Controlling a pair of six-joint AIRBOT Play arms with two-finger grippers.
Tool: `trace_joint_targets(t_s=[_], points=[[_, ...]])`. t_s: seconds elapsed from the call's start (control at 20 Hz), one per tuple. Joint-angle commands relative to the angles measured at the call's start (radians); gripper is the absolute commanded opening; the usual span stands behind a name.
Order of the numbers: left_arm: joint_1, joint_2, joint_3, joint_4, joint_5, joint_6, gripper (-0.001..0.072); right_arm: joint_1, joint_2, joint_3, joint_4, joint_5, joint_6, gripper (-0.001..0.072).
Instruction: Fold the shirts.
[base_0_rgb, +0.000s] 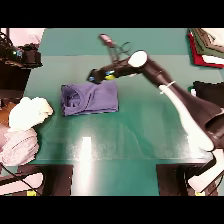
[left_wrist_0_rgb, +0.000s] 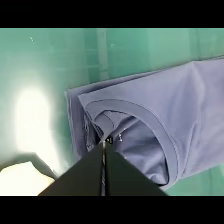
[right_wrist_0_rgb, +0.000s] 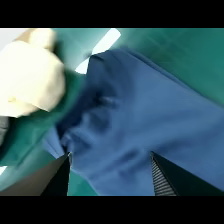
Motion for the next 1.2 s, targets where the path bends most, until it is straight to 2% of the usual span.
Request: trace_joint_targets(t_s=[0.0, 0.15, 0.35, 0.5, 0.55, 0.6, 0.65, 0.7, 0.95, 1.15], points=[[0.001, -0.003, -0.019, -0.028, 0.004, 0.000, 0.0026, -0.167, 0.050, -0.147, -0.003, 0.124, 0.093, 0.0572], [0.001, -0.005, -0.066, -0.047, -0.003, 0.001, 0.0026, -0.242, 0.050, -0.266, 0.005, 0.140, 0.108, 0.0573], [0.001, -0.005, -0.131, -0.047, -0.018, 0.001, 0.0026, -0.249, 0.050, -0.372, 0.006, 0.131, 0.106, 0.0598], [0.001, -0.005, -0.153, -0.047, -0.122, 0.079, 0.0027, -0.231, 0.050, -0.391, 0.006, 0.106, 0.105, 0.0598], [0.001, -0.005, -0.166, -0.047, -0.160, 0.080, 0.0086, -0.230, 0.050, -0.391, 0.007, 0.093, 0.105, 0.0597], [0.001, -0.005, -0.189, -0.058, -0.185, 0.078, 0.0399, -0.225, 0.050, -0.390, 0.011, 0.087, 0.105, 0.0597], [0.001, -0.005, -0.230, -0.091, -0.199, 0.078, 0.0579, -0.225, 0.050, -0.390, 0.016, 0.079, 0.105, 0.0596], [0.001, -0.005, -0.277, -0.109, -0.193, 0.078, 0.0538, -0.225, 0.050, -0.390, 0.032, 0.078, 0.104, 0.0595], [0.001, -0.005, -0.526, -0.173, -0.088, 0.099, 0.0541, -0.224, 0.050, -0.389, 0.032, 0.075, 0.104, 0.0592], [0.001, -0.005, -0.618, -0.187, 0.017, 0.133, 0.0541, -0.224, 0.050, -0.389, 0.032, 0.076, 0.104, 0.0592]])
